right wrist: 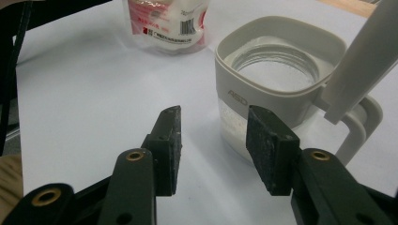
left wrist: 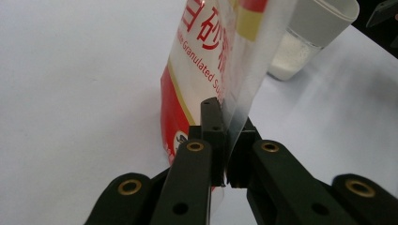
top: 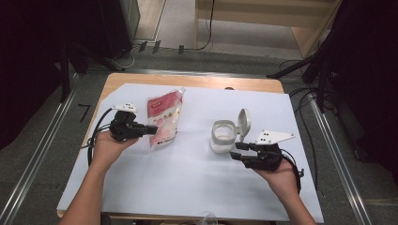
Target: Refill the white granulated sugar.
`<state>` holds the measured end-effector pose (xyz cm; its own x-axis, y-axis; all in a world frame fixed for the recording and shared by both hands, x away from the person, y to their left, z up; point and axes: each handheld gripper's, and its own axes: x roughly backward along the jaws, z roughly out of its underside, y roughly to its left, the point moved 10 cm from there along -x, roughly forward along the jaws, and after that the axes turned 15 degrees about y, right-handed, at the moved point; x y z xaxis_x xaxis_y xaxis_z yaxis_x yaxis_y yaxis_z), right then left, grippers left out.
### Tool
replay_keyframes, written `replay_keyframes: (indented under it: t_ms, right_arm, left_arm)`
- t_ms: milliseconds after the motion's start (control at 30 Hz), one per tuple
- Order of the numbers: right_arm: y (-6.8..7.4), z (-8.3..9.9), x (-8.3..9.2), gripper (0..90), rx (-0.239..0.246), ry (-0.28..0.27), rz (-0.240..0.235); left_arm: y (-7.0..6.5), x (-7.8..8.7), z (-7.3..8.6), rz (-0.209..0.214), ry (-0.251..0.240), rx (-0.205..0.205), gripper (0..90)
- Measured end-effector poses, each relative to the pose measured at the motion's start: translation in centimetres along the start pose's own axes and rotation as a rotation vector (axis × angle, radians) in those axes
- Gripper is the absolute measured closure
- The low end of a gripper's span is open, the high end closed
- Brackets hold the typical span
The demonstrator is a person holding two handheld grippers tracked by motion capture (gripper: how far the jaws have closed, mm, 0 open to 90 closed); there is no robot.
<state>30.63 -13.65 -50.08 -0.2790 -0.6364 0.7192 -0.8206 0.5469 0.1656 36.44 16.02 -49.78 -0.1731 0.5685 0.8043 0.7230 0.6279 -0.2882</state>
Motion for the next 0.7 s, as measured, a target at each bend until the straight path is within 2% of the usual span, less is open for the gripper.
replay_keyframes:
  t_ms: [400, 567, 700]
  right_arm:
    - [0.1, -0.1, 0.1, 56.1, -0.005, -0.007, -0.002]
    - [0.0, -0.1, 0.2, 56.0, 0.000, -0.009, -0.002]
    - [0.0, -0.2, 0.3, 56.0, 0.000, -0.009, 0.000]
  left_arm:
    - [0.0, -0.1, 0.7, 0.022, 0.005, -0.013, 82.1]
    - [0.2, 0.0, 1.2, 0.009, 0.003, 0.002, 78.7]
    - [0.1, 0.2, 0.9, 0.018, -0.035, -0.016, 68.2]
